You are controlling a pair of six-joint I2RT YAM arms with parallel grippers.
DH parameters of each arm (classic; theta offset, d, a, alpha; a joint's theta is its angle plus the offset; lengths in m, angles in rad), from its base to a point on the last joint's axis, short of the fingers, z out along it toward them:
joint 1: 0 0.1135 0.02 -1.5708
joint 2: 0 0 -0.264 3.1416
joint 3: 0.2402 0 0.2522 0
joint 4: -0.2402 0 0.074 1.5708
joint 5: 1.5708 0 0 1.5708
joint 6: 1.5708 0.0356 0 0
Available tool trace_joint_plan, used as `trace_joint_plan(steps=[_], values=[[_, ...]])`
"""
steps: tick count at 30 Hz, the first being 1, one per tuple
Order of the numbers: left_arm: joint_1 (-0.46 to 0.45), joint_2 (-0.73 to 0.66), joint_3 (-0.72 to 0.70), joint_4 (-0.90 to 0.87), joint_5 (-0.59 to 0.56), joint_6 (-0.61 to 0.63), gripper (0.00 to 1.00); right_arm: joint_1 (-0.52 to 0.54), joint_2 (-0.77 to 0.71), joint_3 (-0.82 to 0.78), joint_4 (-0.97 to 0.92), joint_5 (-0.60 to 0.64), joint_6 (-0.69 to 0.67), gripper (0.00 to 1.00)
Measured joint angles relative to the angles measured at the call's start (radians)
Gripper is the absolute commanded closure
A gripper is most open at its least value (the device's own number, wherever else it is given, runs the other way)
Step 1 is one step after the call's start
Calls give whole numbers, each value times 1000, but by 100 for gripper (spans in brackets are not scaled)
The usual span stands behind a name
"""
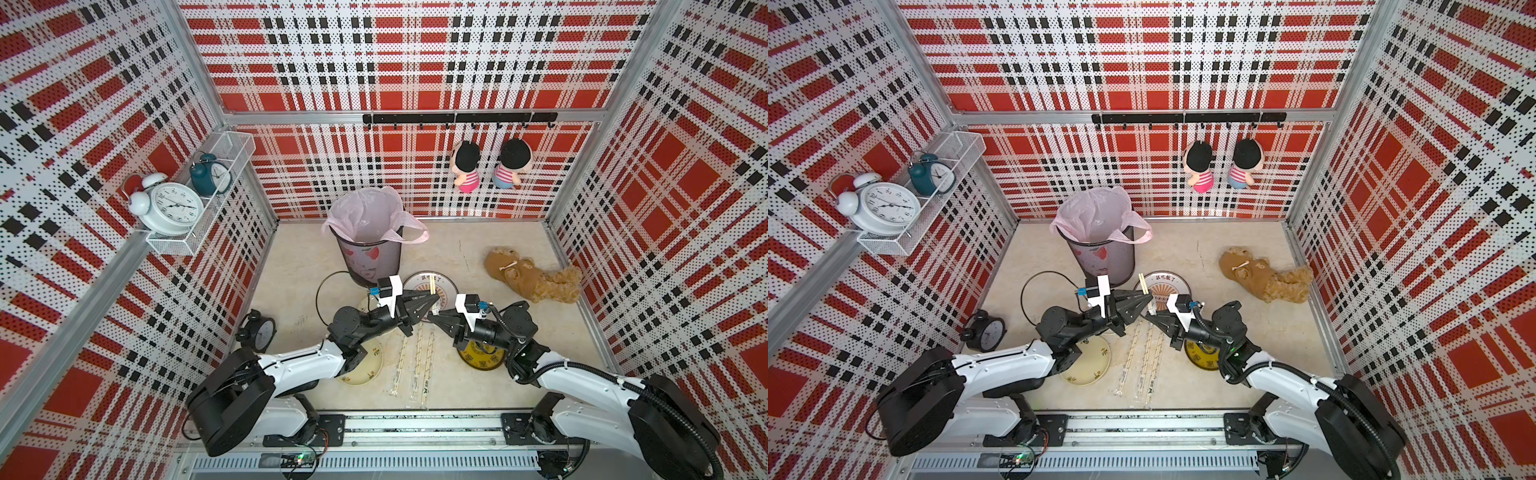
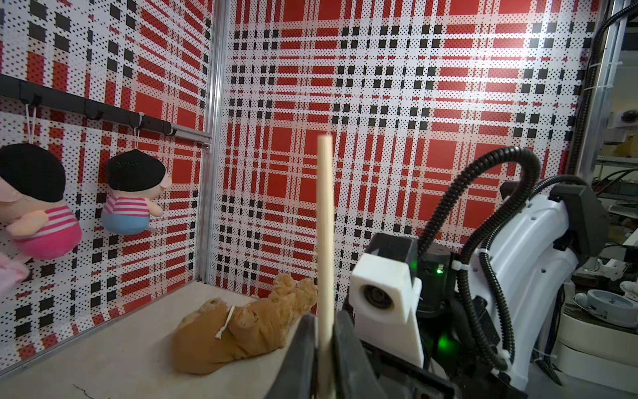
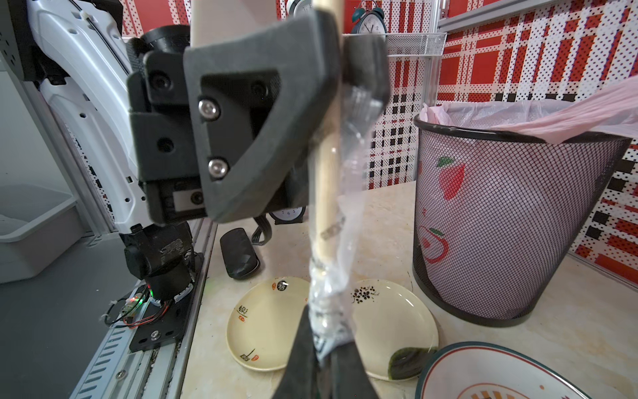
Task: Remove the packaging of disposable chopsticks
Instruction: Remove the packet bag from the disposable chopsticks.
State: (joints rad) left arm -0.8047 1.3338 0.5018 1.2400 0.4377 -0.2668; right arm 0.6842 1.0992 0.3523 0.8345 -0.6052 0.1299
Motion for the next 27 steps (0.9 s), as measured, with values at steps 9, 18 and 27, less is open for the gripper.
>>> trace_joint_plan(steps=[9, 18, 27], values=[[-4, 18, -19, 18, -1, -16, 83, 0, -6, 0, -24, -5, 2, 100], [-21, 68, -59, 43, 0, -13, 98, 0, -27, 0, -45, 4, 13, 100], [18, 71, -88, 67, 27, -39, 100, 0, -15, 0, -41, 2, 18, 21]])
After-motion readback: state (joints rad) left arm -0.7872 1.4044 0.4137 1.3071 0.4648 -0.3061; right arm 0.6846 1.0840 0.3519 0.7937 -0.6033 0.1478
